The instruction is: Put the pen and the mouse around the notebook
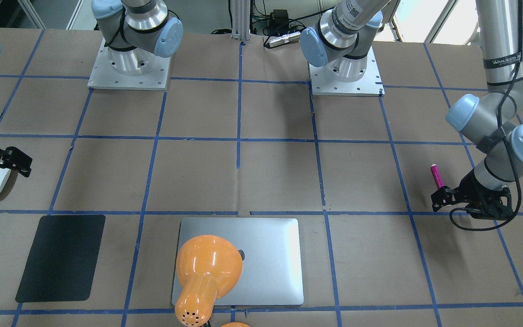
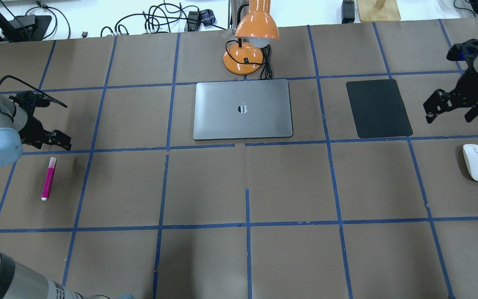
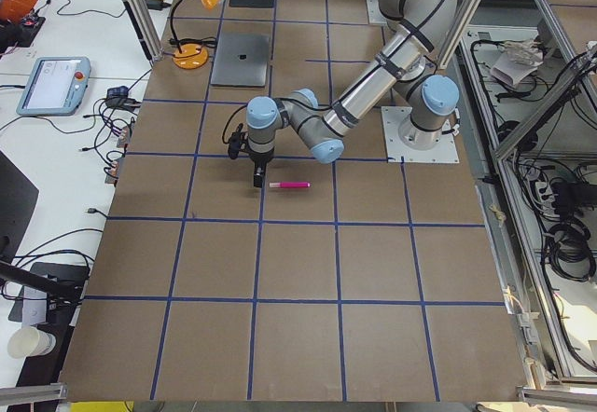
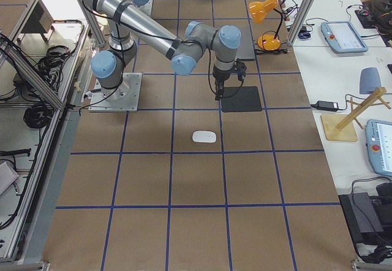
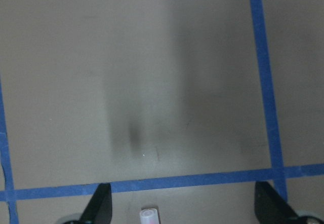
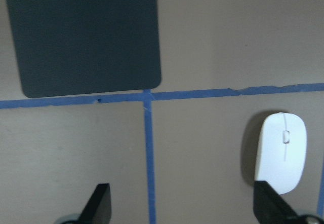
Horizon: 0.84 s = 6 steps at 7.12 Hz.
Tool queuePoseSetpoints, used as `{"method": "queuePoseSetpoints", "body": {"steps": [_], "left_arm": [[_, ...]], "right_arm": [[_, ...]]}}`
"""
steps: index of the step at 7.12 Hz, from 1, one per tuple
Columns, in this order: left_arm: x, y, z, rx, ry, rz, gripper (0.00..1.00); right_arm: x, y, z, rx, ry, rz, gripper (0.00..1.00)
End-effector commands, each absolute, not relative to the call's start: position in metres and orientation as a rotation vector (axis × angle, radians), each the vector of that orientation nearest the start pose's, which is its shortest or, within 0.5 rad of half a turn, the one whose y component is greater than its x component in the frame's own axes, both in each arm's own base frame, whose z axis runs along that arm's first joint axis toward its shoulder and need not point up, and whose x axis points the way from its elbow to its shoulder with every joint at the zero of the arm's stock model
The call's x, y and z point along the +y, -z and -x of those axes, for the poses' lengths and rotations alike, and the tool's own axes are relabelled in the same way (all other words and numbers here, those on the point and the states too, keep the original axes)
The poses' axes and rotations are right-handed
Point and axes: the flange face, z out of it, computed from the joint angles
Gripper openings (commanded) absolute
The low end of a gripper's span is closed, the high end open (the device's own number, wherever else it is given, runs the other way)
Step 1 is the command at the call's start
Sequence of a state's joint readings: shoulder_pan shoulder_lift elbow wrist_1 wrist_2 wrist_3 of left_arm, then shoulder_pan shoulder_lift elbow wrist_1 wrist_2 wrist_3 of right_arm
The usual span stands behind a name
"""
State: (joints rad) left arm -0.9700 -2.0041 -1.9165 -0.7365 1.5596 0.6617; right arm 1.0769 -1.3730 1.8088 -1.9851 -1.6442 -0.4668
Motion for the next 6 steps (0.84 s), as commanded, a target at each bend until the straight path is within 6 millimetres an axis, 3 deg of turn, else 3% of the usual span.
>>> {"method": "queuePoseSetpoints", "body": {"steps": [1,2,3,4,6], "left_arm": [[-0.518,-0.169,-0.215,3.133,0.033,-0.029,0.71],[-0.512,-0.170,-0.208,3.141,0.021,0.012,0.33],[-0.505,-0.171,-0.202,3.144,0.018,0.012,0.11],[-0.504,-0.173,-0.202,3.143,0.022,0.014,0.00],[-0.504,-0.179,-0.203,3.136,0.036,0.017,0.00]], "right_arm": [[-0.528,-0.261,0.229,3.198,-0.066,-0.007,1.00],[-0.518,-0.230,0.256,3.161,-0.094,-0.018,1.00],[-0.518,-0.223,0.260,3.153,-0.079,0.003,1.00],[-0.520,-0.217,0.263,3.159,-0.063,0.025,1.00],[-0.498,-0.200,0.284,3.138,-0.131,-0.055,1.00]]}}
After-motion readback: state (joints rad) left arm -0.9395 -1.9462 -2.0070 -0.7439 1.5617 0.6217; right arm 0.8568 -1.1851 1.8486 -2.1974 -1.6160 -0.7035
